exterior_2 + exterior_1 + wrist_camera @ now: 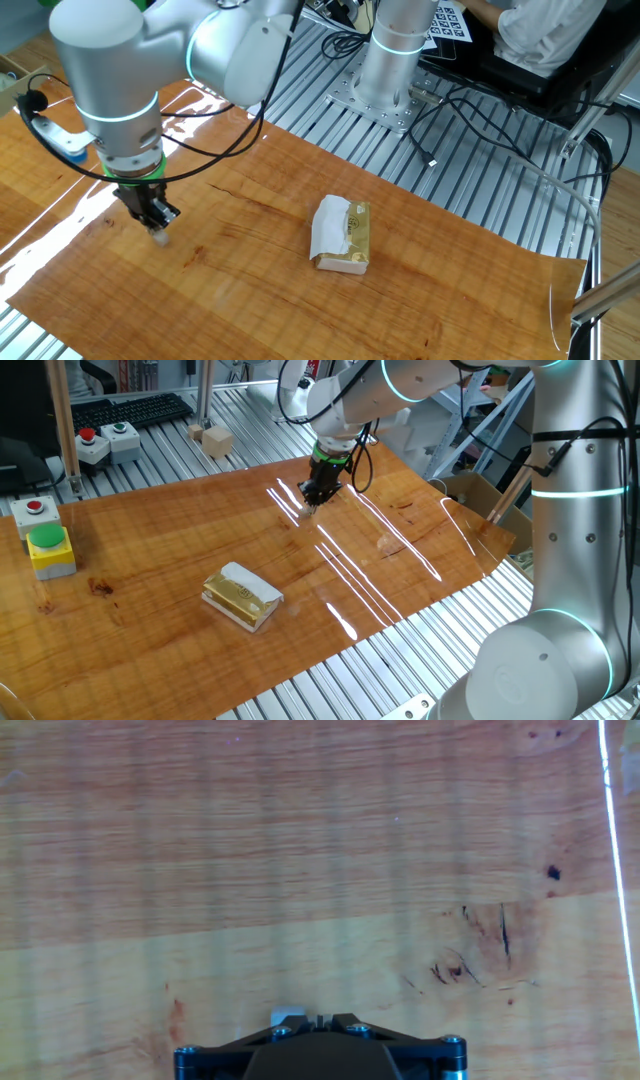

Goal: Use the gripper to push the small block from left to right

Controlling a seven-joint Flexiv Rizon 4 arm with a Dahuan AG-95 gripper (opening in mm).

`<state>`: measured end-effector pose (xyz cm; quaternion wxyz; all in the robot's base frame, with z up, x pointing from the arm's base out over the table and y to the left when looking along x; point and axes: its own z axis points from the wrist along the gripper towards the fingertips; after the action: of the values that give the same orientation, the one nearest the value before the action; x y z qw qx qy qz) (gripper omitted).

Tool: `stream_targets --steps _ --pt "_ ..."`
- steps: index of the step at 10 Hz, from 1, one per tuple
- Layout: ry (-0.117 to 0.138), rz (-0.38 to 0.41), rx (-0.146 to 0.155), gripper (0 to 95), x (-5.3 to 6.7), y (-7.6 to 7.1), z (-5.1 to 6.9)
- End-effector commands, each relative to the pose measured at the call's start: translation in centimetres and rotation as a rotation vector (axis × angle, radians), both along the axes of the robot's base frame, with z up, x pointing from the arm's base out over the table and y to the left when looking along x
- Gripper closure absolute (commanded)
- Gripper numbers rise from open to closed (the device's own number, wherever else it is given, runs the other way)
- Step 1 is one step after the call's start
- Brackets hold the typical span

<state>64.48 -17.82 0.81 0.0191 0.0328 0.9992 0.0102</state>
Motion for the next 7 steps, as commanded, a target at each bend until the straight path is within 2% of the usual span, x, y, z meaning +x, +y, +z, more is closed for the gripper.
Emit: stream_targets --steps 1,4,7 --pt "-0.003 -0.002 0.008 95.0 -0.2 1.0 -0.1" --pt "-0.011 0.019 0.015 95.0 -0.5 3.1 -0.1" --pt "-0.009 0.022 0.028 95.0 -0.7 4.8 0.3"
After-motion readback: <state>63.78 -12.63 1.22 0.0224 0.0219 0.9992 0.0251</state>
